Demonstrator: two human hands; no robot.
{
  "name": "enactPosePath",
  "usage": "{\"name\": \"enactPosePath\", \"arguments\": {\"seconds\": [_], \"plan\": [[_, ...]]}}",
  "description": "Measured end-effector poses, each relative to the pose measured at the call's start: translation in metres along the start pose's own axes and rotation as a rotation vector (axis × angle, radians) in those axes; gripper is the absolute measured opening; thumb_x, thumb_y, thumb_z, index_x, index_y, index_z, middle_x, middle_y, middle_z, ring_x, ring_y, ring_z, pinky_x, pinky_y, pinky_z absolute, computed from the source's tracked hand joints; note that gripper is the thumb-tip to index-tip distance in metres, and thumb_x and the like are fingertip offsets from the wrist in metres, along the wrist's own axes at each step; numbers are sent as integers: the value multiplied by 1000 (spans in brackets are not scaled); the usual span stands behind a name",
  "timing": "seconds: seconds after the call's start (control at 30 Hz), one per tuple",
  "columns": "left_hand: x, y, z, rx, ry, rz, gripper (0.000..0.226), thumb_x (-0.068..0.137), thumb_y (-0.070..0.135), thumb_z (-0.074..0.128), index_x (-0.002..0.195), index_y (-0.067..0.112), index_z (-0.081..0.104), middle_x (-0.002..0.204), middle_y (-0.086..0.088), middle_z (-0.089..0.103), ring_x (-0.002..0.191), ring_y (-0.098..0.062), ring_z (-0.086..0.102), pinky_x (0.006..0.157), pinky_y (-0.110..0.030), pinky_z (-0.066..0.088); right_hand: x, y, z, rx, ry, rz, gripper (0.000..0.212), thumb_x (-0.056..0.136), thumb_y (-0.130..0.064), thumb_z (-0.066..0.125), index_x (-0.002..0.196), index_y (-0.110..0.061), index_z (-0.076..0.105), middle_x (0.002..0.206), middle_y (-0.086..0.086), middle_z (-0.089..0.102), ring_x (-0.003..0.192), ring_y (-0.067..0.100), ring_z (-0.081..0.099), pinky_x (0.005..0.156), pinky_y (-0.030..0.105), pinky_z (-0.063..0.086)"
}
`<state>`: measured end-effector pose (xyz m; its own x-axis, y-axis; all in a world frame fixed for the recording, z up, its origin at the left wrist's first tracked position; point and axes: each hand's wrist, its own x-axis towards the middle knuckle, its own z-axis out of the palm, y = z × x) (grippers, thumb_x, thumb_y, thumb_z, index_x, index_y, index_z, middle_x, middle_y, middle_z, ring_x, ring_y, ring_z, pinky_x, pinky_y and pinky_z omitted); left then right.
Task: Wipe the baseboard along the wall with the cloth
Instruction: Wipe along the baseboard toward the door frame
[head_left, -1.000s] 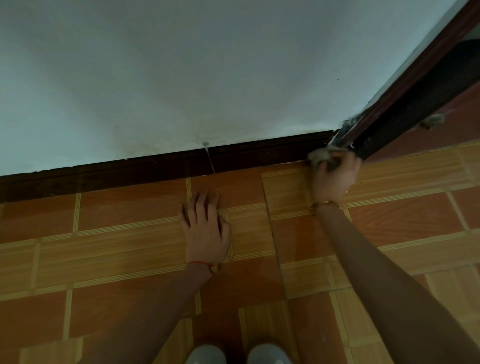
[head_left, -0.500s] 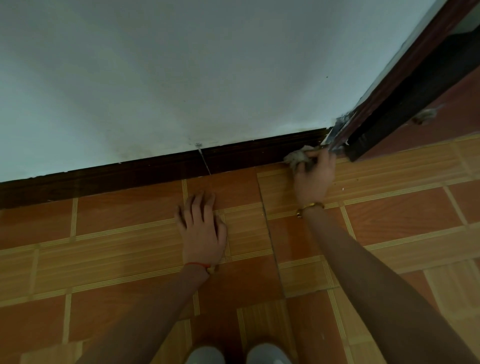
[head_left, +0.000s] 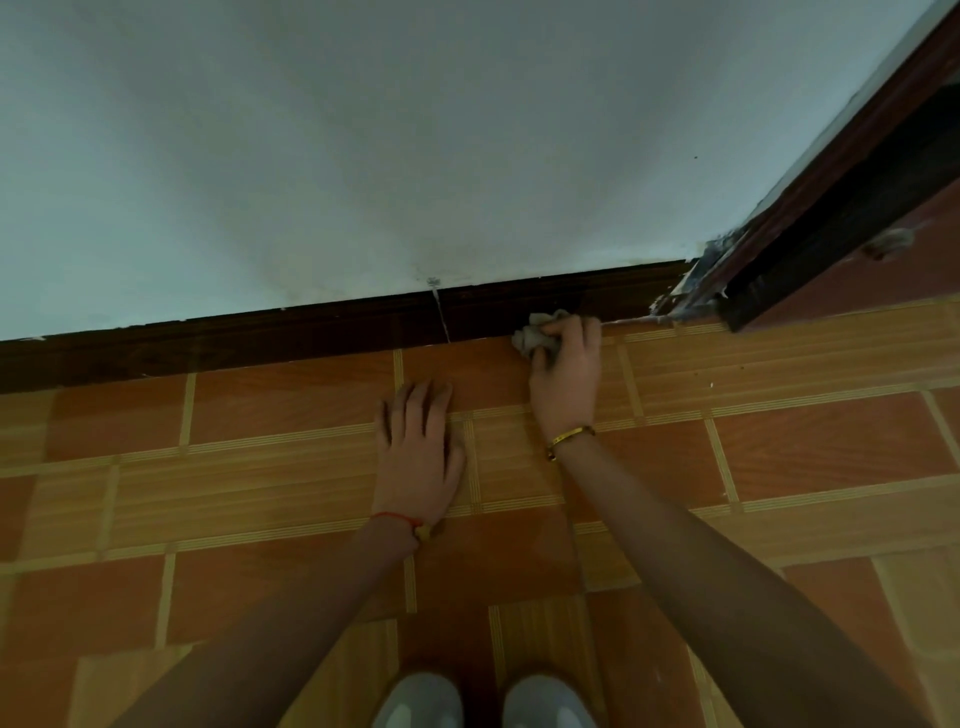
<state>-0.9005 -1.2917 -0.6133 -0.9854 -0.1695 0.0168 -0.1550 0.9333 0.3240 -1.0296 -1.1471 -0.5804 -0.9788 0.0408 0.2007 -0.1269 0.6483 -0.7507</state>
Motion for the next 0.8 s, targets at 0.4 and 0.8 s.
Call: {"name": "enactPosePath", "arguments": {"seconds": [0.4, 0.8], "plan": [[-24, -44, -27, 112, -17, -41, 53, 97, 35, 34, 145, 15, 44, 147, -14, 44, 141, -35, 34, 119, -64, 21, 3, 2, -9, -92, 27, 51, 29, 83, 3, 62, 108, -9, 54, 122, 10, 47, 100, 14, 50, 82, 25, 49], [-38, -88, -38, 135, 24, -94, 53, 97, 32, 33, 146, 13, 42, 147, -16, 45, 140, -35, 35, 119, -64, 19, -9, -7, 12, -83, -3, -52, 32, 80, 8, 60, 108, -8, 56, 119, 12, 48, 103, 23, 53, 85, 32, 52]]}}
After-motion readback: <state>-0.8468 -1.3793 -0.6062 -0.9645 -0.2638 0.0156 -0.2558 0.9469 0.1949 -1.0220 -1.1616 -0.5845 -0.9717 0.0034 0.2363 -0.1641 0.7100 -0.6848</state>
